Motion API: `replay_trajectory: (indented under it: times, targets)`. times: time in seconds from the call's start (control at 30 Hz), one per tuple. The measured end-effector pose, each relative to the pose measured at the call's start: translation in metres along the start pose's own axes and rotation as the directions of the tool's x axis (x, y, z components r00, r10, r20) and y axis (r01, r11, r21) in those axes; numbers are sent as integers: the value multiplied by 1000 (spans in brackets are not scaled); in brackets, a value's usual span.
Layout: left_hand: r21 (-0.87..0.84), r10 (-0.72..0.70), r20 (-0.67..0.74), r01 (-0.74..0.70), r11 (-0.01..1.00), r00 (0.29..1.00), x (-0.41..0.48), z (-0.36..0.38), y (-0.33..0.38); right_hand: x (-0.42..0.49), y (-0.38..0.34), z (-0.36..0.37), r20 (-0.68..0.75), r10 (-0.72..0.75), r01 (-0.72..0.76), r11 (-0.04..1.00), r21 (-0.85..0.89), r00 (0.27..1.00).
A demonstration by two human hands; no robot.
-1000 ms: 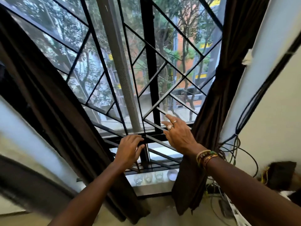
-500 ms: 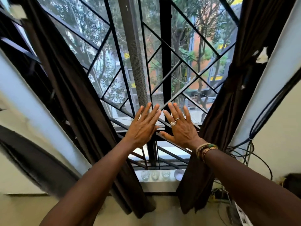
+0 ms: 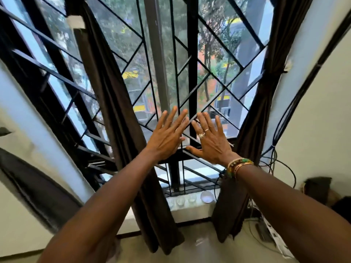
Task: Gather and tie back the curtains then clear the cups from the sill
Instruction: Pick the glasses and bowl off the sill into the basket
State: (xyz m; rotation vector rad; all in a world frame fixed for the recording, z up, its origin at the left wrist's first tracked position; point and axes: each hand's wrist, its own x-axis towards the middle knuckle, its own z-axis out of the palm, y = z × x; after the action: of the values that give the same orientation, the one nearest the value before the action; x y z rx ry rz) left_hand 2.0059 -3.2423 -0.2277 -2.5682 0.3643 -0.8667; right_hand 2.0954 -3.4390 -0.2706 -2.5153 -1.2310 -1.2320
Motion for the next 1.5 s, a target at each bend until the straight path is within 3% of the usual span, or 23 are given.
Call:
replay_trajectory:
  times: [0.37, 0.5, 0.7, 0.87, 1.13, 1.5]
  targets:
    - [-17, 42, 25, -42, 999, 999, -6, -15, -11, -7, -23, -56, 57, 119, -108, 981, -161, 991]
    - [-58, -81, 128, 89, 994, 988, -10, 7, -14, -4, -20, -50, 124, 102, -80, 982, -172, 987]
    - [-102, -216, 387, 274, 956, 897, -31, 44, -31, 1, -29, -4, 201, 106, -91, 993, -81, 974]
    - [-34, -303, 451, 355, 934, 840, -53, 71, -33, -7, -51, 36, 290, 113, -130, 991, 39, 950]
    - [-92, -257, 539, 360, 929, 802, -89, 128, -3, -27, -96, 84, 427, 116, -205, 964, 167, 897]
    - [-210, -114, 705, 359, 909, 700, -138, 249, 47, -87, -144, 177, 638, 173, -306, 946, 104, 751]
